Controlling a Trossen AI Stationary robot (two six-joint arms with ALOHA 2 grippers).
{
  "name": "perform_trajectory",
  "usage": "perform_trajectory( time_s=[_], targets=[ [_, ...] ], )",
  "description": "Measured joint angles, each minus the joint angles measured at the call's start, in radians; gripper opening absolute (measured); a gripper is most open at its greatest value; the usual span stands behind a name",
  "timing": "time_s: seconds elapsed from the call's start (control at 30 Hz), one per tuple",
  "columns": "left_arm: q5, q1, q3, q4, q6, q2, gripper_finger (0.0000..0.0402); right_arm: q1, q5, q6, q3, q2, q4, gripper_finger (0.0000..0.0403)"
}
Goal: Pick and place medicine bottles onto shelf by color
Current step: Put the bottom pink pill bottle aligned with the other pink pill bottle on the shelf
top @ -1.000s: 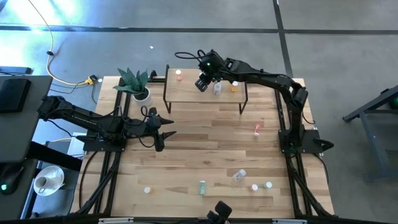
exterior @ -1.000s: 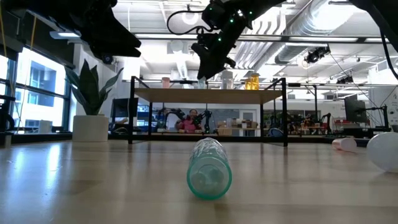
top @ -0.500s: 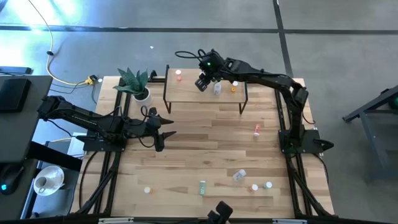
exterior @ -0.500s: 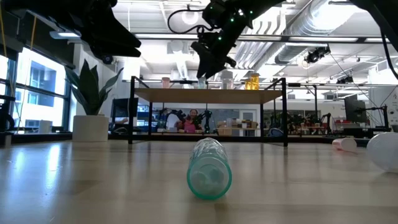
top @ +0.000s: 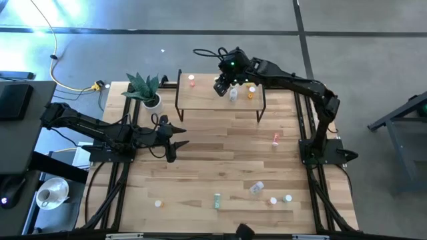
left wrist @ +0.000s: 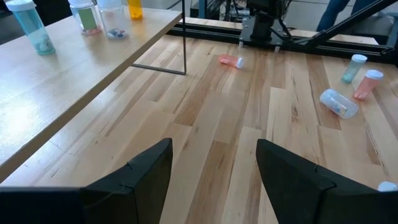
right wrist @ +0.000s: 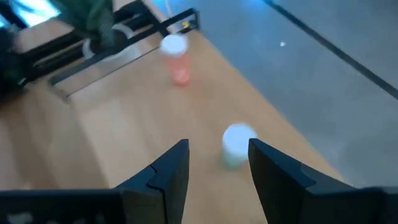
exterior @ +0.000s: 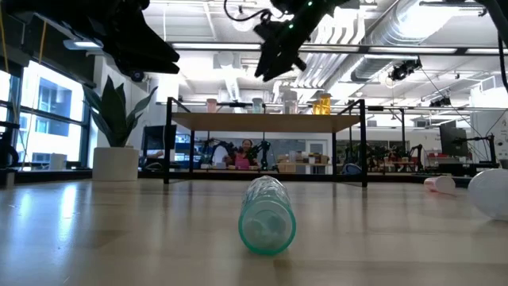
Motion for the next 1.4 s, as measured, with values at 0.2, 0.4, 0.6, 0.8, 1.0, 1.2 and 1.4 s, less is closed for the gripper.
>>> perform_trajectory(
  time_s=[0.2, 0.4, 0.6, 0.8, 1.0, 1.2, 1.4],
  targets=[
    [0.000, 0.000, 0.000, 0.000, 0.000, 0.000, 0.0223, 0.040, 0.000, -0.036, 0.000, -0.072, -0.171, 0.0157],
    [0.000, 0.000, 0.000, 0.000, 0.000, 0.000, 0.0223, 0.123, 0.003, -0.050, 0.000, -0.098, -0.392, 0.0156],
    [0.000, 0.000, 0.000, 0.000, 0.000, 0.000, 0.0223, 0.229, 0.004, -0.064, -0.094, -0.114, -0.458, 0.0156],
    [0.000, 0.000, 0.000, 0.000, 0.000, 0.000, 0.0223, 0.335, 0.004, -0.011, -0.309, -0.206, -0.411, 0.0156],
    [0.000, 0.000, 0.000, 0.001, -0.005, 0.000, 0.0223, 0.434, 0.006, 0.076, -0.562, -0.371, -0.225, 0.0156],
    [0.001, 0.000, 0.000, 0.001, -0.028, 0.000, 0.0223, 0.543, 0.068, 0.158, -0.826, -0.546, 0.023, 0.0155],
    [0.003, 0.000, 0.000, 0.001, -0.030, 0.000, 0.0223, 0.646, 0.106, 0.250, -1.045, -0.681, 0.253, 0.0155]
  ],
)
